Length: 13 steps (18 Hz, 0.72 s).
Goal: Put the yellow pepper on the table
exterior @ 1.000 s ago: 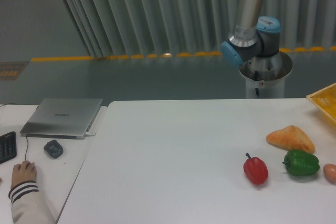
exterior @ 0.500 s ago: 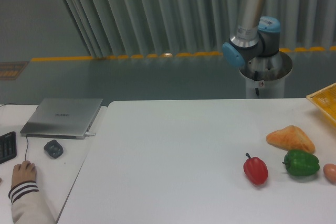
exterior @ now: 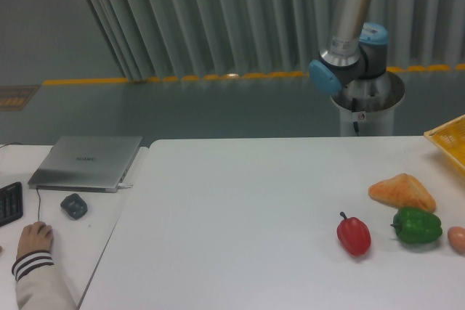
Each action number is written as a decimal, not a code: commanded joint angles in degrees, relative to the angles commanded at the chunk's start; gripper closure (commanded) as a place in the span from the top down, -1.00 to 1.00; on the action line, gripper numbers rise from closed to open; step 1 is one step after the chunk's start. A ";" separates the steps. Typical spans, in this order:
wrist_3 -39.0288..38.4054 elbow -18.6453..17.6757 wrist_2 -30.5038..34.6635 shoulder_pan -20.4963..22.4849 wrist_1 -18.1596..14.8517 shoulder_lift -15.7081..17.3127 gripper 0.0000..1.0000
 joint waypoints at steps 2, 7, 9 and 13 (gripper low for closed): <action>-0.01 0.88 -0.18 0.70 0.00 -0.79 1.00; -0.53 3.78 -1.40 1.67 1.22 -3.51 1.00; -1.32 3.87 -3.34 2.46 3.33 -4.13 1.00; -1.15 3.87 -3.43 3.08 5.36 -5.36 1.00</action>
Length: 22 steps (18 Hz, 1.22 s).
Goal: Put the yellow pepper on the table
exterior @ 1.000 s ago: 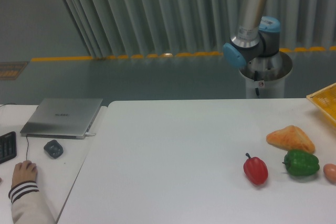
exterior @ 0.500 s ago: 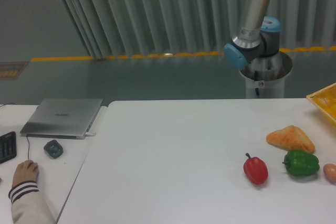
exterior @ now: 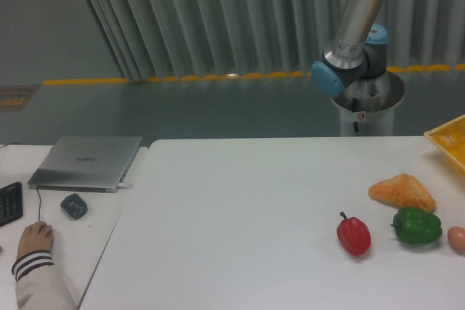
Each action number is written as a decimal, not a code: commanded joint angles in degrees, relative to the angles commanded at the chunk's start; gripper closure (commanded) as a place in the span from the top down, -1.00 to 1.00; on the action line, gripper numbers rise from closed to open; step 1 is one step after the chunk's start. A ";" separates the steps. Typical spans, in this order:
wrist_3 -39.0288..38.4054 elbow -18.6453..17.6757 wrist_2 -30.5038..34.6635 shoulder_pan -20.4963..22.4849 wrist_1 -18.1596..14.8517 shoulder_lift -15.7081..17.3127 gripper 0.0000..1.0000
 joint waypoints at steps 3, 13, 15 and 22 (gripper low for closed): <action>0.00 -0.17 0.00 0.18 1.14 -0.62 1.00; -1.14 -1.32 0.18 0.44 1.93 -2.46 1.00; -1.23 -1.41 0.18 0.44 2.81 -2.90 1.00; -1.32 -2.28 0.18 0.35 5.54 -4.57 1.00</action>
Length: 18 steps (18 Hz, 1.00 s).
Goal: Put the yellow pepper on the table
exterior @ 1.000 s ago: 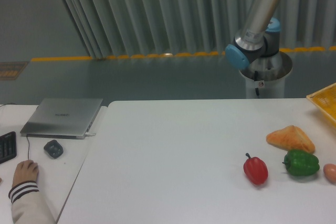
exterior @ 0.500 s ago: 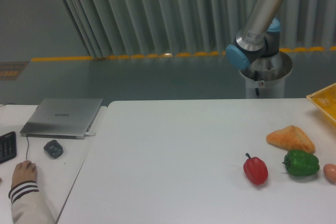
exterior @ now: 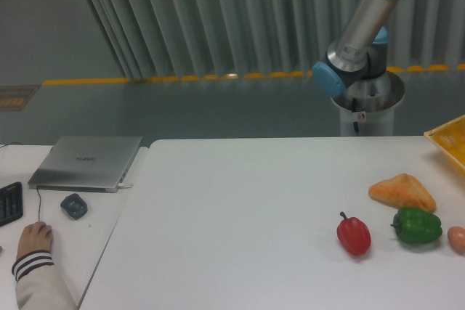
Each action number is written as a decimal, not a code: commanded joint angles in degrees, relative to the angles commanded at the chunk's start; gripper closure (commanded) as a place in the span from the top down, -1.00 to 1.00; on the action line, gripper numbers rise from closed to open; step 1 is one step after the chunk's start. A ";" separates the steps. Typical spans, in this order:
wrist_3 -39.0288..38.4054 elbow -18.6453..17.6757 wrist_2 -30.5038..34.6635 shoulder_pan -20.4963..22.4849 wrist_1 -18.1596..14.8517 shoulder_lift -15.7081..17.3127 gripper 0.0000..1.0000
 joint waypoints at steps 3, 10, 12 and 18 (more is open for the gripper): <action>0.00 -0.88 0.00 -0.26 1.05 -0.26 1.00; 0.00 -0.97 0.35 -0.70 1.85 -1.23 0.42; 0.17 -0.97 0.61 -0.70 1.94 -1.23 -0.11; 0.27 -1.06 2.11 -0.88 1.68 0.87 -0.38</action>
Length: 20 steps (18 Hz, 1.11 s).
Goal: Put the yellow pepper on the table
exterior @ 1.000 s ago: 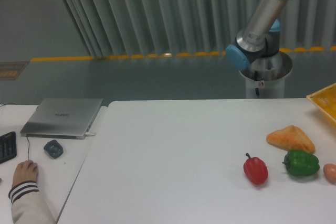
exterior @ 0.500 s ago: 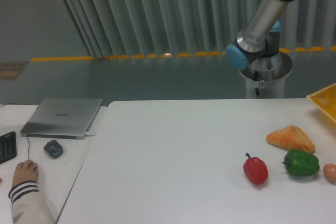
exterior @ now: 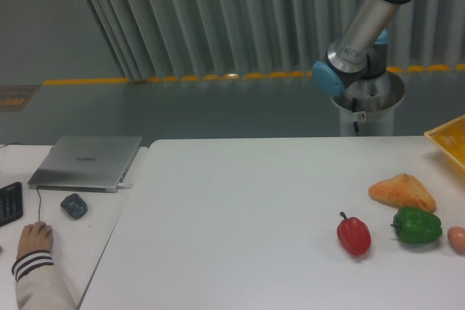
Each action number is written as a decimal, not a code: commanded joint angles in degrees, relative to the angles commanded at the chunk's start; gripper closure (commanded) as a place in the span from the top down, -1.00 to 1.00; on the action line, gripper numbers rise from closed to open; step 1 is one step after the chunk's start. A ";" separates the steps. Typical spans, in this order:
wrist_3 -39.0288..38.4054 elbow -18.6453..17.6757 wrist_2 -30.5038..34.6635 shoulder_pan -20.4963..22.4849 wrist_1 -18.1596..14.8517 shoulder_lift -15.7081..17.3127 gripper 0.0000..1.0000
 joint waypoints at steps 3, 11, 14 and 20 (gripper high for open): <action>-0.18 -2.63 0.00 -0.70 -0.35 3.95 -0.38; -11.49 -5.98 -0.35 -8.42 -8.26 13.98 -0.36; -21.33 -5.45 -0.44 -14.39 -7.83 14.25 -0.36; -36.19 -1.33 -0.44 -22.93 -5.63 10.04 -0.36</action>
